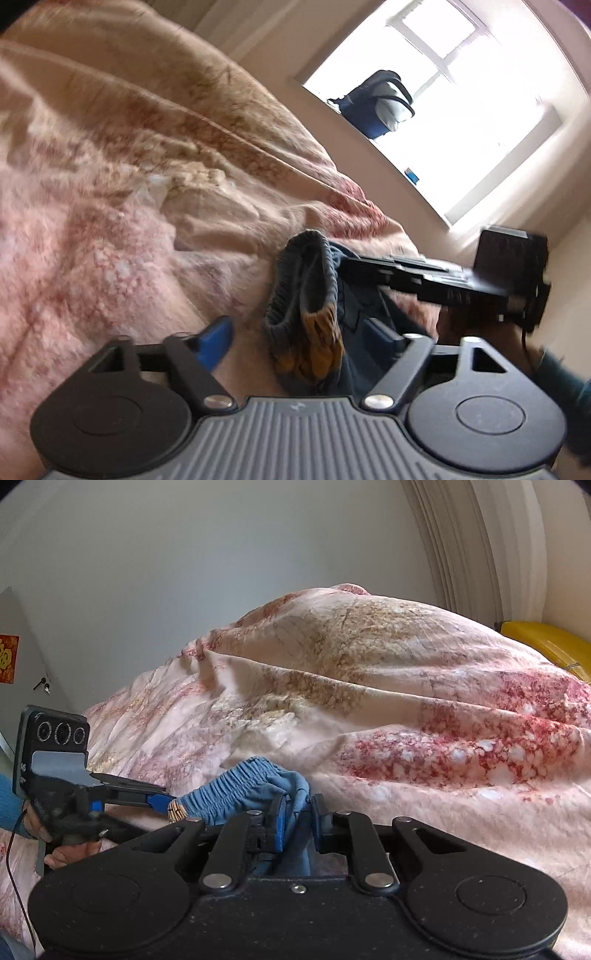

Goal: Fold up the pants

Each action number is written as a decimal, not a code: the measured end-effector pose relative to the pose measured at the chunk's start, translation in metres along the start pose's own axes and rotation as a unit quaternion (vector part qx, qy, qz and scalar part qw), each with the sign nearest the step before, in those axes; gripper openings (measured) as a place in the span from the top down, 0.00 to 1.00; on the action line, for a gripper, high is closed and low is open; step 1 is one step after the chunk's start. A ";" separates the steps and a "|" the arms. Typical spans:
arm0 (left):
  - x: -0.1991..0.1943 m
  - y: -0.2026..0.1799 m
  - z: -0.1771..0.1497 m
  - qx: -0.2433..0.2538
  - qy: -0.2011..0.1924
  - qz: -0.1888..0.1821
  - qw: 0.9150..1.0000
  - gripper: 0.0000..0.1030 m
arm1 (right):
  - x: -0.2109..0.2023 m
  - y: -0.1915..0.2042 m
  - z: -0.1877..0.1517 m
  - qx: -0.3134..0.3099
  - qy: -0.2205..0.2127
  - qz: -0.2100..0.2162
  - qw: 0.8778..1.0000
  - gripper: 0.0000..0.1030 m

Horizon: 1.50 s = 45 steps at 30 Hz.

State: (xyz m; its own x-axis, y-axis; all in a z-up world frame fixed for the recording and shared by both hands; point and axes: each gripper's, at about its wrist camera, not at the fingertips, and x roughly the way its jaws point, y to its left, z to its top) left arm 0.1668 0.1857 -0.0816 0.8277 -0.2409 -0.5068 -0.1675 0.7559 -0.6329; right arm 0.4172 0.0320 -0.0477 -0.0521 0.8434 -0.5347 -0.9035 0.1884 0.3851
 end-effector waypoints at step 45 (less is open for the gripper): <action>-0.023 -0.017 -0.009 0.059 -0.009 0.096 0.994 0.81 | -0.152 0.053 -0.083 -0.110 0.009 -0.269 0.957 0.58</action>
State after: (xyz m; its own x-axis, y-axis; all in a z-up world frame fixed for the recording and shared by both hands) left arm 0.1456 0.1729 -0.0643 0.7961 -0.0749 -0.6005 -0.2607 0.8530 -0.4520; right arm 0.3421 -0.1278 -0.0086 0.4403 0.6449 -0.6246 -0.8689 0.4813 -0.1156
